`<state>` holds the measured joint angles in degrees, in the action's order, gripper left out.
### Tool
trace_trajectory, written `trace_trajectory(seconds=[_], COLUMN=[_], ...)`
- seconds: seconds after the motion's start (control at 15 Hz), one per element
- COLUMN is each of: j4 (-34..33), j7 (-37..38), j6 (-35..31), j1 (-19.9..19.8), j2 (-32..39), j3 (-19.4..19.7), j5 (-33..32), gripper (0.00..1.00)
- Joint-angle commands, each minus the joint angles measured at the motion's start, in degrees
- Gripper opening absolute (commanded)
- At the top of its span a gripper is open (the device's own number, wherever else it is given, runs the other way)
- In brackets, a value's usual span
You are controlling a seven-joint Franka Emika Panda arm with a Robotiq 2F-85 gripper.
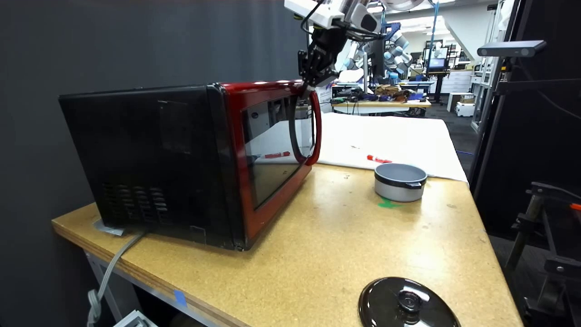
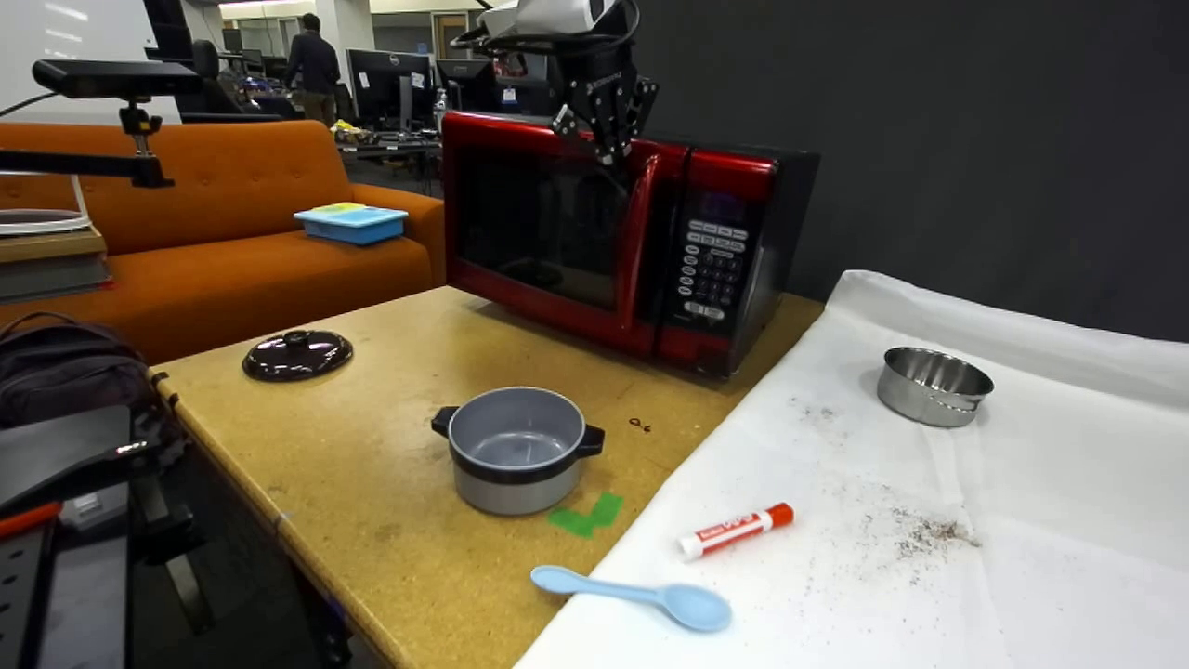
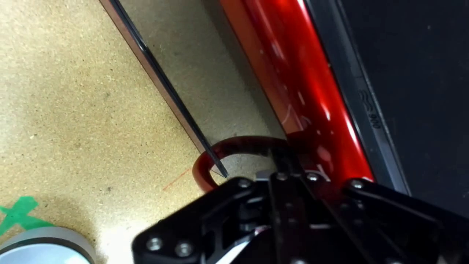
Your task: Close the microwave door
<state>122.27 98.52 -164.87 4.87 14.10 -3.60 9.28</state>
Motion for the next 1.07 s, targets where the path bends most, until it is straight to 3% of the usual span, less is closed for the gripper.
trace_trajectory(seconds=[0.0, 0.27, 0.33, 0.4, 0.6, 0.73, 0.8, 1.0], j4=[-2.9, -3.4, -3.4, -3.0, -1.6, 2.3, 2.7, 5.1], j7=[-10.0, -19.2, -20.2, -20.5, -16.6, -10.3, -10.0, -6.0], j6=[-5.2, -4.0, -2.9, -1.4, 2.2, 7.0, 9.1, 15.0], j1=[-3.3, -6.2, -6.6, -4.1, -1.6, -0.9, 0.2, 0.3], j2=[0.9, 0.2, 0.0, -0.5, -1.5, -5.7, -7.2, -12.7], j3=[-7.1, -11.3, -11.4, -8.3, -3.8, -1.7, -0.3, 0.5], j5=[11.2, 20.4, 21.1, 21.1, 15.6, 7.9, 7.0, 1.3], gripper=[0.0, 0.0, 0.0, 0.0, 0.0, 0.0, 0.0, 0.0])
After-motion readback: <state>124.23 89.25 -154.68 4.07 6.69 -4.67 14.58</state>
